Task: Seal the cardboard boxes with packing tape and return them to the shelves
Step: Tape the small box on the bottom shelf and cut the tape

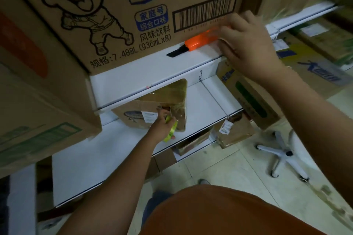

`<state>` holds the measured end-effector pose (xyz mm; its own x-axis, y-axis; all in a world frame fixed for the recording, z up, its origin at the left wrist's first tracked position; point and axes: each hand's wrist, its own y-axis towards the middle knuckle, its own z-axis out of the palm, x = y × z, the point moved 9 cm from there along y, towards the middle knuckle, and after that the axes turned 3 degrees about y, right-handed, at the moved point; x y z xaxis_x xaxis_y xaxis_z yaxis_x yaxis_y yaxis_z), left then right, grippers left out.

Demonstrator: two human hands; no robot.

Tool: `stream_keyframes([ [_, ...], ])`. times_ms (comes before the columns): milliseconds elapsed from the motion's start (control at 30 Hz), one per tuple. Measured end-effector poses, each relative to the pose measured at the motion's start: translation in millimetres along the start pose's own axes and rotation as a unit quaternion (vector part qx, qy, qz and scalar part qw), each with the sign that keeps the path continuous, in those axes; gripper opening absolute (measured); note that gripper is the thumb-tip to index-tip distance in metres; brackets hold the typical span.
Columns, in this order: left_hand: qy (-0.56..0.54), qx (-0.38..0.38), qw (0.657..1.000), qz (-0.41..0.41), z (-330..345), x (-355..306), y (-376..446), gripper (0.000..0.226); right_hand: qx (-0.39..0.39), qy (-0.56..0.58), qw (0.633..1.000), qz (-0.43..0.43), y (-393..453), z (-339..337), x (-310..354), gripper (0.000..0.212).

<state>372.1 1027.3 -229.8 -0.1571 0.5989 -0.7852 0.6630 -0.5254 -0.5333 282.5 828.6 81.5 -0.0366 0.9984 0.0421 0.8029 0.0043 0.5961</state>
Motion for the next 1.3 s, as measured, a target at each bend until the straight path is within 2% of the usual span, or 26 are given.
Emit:
stream_keyframes([
  [67, -0.005, -0.001, 1.000, 0.000, 0, -1, 0, 0.026, 0.088, 0.017, 0.996, 0.004, 17, 19, -20, 0.039],
  [133, -0.001, -0.002, 1.000, 0.002, -2, -1, -1, 0.025, 0.140, 0.039, 0.989, 0.018, 21, 32, -25, 0.043],
  [200, 0.005, -0.004, 1.000, 0.006, -3, 0, -1, 0.025, 0.127, 0.008, 0.992, -0.001, 15, 25, -10, 0.042],
  [267, -0.004, -0.001, 1.000, 0.011, -4, 1, 0, 0.026, 0.053, -0.037, 0.998, -0.012, -9, 6, 13, 0.043],
  [333, -0.020, 0.006, 1.000, 0.020, -6, 0, 2, 0.030, -0.026, -0.035, 0.998, 0.044, -57, -11, 38, 0.036],
  [367, -0.027, 0.011, 0.999, 0.027, -7, 0, 3, 0.031, -0.038, -0.005, 0.996, 0.081, -87, -10, 53, 0.031],
  [433, -0.027, 0.022, 0.999, 0.040, -9, 0, 4, 0.026, 0.016, 0.037, 0.990, 0.135, -142, 24, 80, 0.028],
  [500, -0.033, 0.027, 0.998, 0.040, -11, 1, 3, 0.020, 0.108, 0.025, 0.981, 0.161, -179, 78, 93, 0.031],
  [567, -0.058, 0.032, 0.997, 0.035, -12, 2, 3, 0.023, 0.158, 0.002, 0.970, 0.184, -189, 125, 92, 0.035],
  [633, -0.065, 0.036, 0.997, 0.034, -15, 5, 2, 0.025, 0.171, 0.001, 0.966, 0.192, -178, 156, 94, 0.028],
  [700, -0.058, 0.040, 0.997, 0.040, -19, 9, 2, 0.019, 0.186, -0.009, 0.965, 0.185, -167, 178, 100, 0.021],
  [767, -0.061, 0.037, 0.997, 0.041, -22, 13, 3, 0.015, 0.199, -0.031, 0.962, 0.187, -169, 190, 102, 0.023],
  [967, -0.032, 0.007, 0.998, 0.051, -24, 1, 10, 0.021, 0.168, -0.037, 0.958, 0.230, -190, 188, 96, 0.022],
  [1100, 0.048, 0.001, 0.997, 0.055, -29, -8, 18, 0.018, 0.190, -0.056, 0.946, 0.255, -180, 189, 98, 0.024],
  [1300, 0.088, 0.019, 0.995, 0.037, -26, -5, 14, 0.009, 0.225, -0.074, 0.937, 0.258, -177, 186, 101, 0.025],
])
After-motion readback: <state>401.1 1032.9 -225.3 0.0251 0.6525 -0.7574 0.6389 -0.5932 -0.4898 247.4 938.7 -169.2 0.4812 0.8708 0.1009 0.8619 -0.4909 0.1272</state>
